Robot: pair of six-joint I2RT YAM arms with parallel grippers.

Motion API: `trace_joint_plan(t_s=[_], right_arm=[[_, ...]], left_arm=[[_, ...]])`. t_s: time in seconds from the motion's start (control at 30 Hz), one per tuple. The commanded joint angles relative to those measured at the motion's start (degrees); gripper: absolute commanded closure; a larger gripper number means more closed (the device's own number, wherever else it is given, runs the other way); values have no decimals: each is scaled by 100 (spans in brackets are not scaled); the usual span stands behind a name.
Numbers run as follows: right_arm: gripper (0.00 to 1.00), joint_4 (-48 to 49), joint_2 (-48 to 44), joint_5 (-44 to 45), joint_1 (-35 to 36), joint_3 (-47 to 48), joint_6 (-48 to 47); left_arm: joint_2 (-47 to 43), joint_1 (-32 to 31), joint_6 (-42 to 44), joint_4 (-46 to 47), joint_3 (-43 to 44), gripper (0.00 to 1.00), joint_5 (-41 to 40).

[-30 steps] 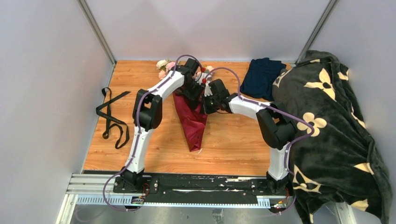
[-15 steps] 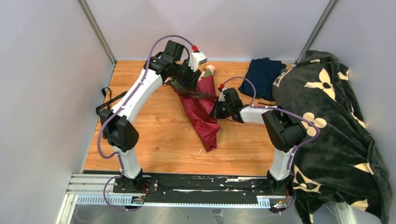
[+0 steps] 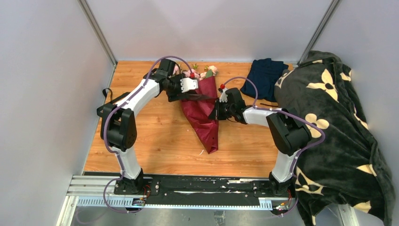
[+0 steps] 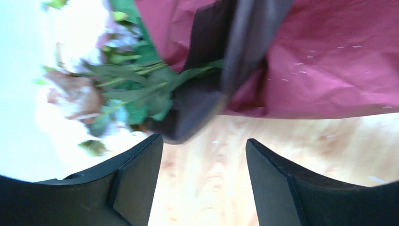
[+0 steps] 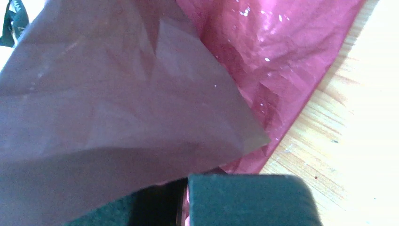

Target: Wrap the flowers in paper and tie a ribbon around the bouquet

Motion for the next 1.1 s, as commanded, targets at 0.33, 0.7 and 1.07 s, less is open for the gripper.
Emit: trace_joint_plan(t_s=[0.33,0.7,1.07], right_arm=[[100,-485,-185,-336,-30,556,-111],[100,-601,-242,51,-91,607,404],[99,-381,-249,-173,-92,676,671]], left_arm=[[386,56,2897,-71,265,28,250],[-401,-201,1941,788,-762,23,507],[-545,-542,348,2413,-1375,23,437]])
